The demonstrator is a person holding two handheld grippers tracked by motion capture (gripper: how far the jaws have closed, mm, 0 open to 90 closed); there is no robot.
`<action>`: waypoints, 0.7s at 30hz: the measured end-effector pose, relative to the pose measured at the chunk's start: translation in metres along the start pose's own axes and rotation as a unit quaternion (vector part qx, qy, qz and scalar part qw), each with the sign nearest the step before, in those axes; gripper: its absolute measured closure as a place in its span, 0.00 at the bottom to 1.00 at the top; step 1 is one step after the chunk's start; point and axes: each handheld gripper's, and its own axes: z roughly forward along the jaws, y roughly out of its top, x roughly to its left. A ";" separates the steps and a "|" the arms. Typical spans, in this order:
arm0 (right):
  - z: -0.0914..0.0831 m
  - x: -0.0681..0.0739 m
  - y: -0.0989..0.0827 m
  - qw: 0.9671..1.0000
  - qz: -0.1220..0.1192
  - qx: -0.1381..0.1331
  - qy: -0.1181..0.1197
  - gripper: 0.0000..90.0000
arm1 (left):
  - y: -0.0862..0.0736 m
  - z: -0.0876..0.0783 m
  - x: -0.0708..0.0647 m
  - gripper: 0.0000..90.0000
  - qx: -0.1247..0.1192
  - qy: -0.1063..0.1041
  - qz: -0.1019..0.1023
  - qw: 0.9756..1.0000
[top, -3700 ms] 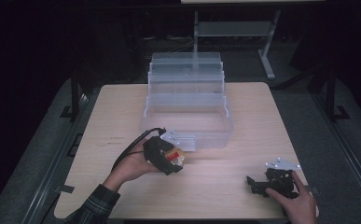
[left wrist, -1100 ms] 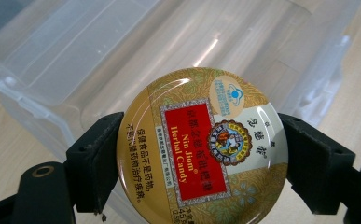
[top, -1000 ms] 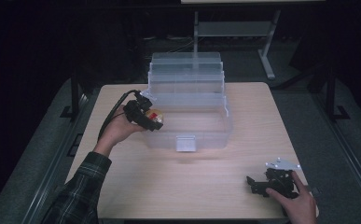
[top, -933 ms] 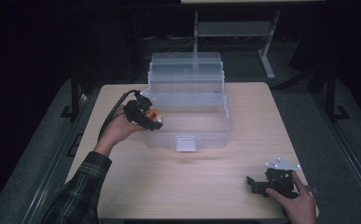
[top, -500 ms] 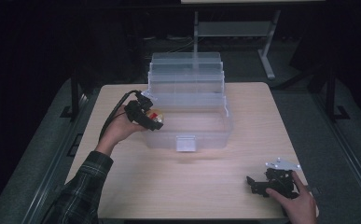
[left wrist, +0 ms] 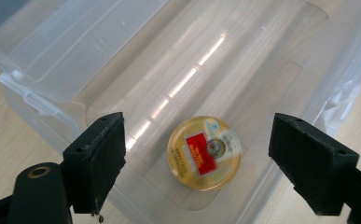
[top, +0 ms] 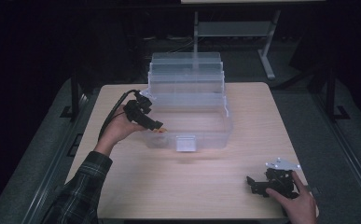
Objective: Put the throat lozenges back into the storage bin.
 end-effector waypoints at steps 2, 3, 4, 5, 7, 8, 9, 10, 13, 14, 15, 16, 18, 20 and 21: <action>0.000 0.000 0.000 1.000 0.000 0.000 0.000 0.00 | -0.001 -0.003 -0.001 0.20 -0.001 0.001 0.004 1.000; 0.000 0.000 0.000 1.000 0.000 0.000 0.000 0.00 | -0.001 -0.003 -0.001 0.20 -0.001 0.001 0.004 1.000; 0.000 0.000 0.000 1.000 0.000 0.000 0.000 0.00 | -0.001 -0.006 -0.002 0.20 -0.003 0.001 0.005 1.000; 0.000 0.000 0.000 1.000 0.000 0.000 0.000 0.00 | -0.002 -0.008 -0.003 0.20 -0.007 0.002 0.004 1.000; 0.000 0.000 0.000 1.000 0.000 0.000 0.000 0.00 | -0.005 -0.011 -0.004 0.20 -0.013 0.001 0.003 1.000; 0.000 0.000 0.000 1.000 0.000 0.000 0.000 0.00 | -0.007 -0.012 -0.004 0.20 -0.014 0.002 0.004 1.000; 0.000 0.000 0.000 1.000 0.000 0.000 0.000 0.00 | -0.009 -0.013 -0.005 0.20 -0.016 0.001 0.003 1.000; 0.000 0.000 0.000 1.000 0.000 0.000 0.000 0.00 | -0.011 -0.014 -0.006 0.20 -0.018 0.000 0.001 1.000; 0.000 0.000 0.000 1.000 0.000 0.000 0.000 0.00 | -0.016 -0.016 -0.006 0.20 -0.021 0.000 0.000 1.000; 0.000 0.000 0.000 1.000 0.000 0.000 0.000 0.00 | -0.020 -0.018 -0.007 0.20 -0.026 -0.001 -0.003 1.000; 0.000 0.000 0.000 1.000 0.000 0.000 0.000 0.00 | -0.022 -0.018 -0.007 0.20 -0.028 -0.001 -0.005 1.000; 0.000 0.000 0.000 1.000 0.000 0.000 0.000 0.00 | -0.024 -0.019 -0.008 0.19 -0.029 0.000 -0.005 1.000; 0.000 0.000 0.000 1.000 0.000 0.000 0.000 0.00 | -0.026 -0.020 -0.008 0.18 -0.029 0.000 -0.006 1.000; 0.000 0.000 0.000 1.000 0.000 0.000 0.000 0.00 | -0.030 -0.020 -0.008 0.16 -0.029 0.002 -0.009 1.000; 0.000 0.000 0.000 1.000 0.000 0.000 0.000 0.00 | -0.032 -0.021 -0.009 0.16 -0.033 0.003 -0.011 0.999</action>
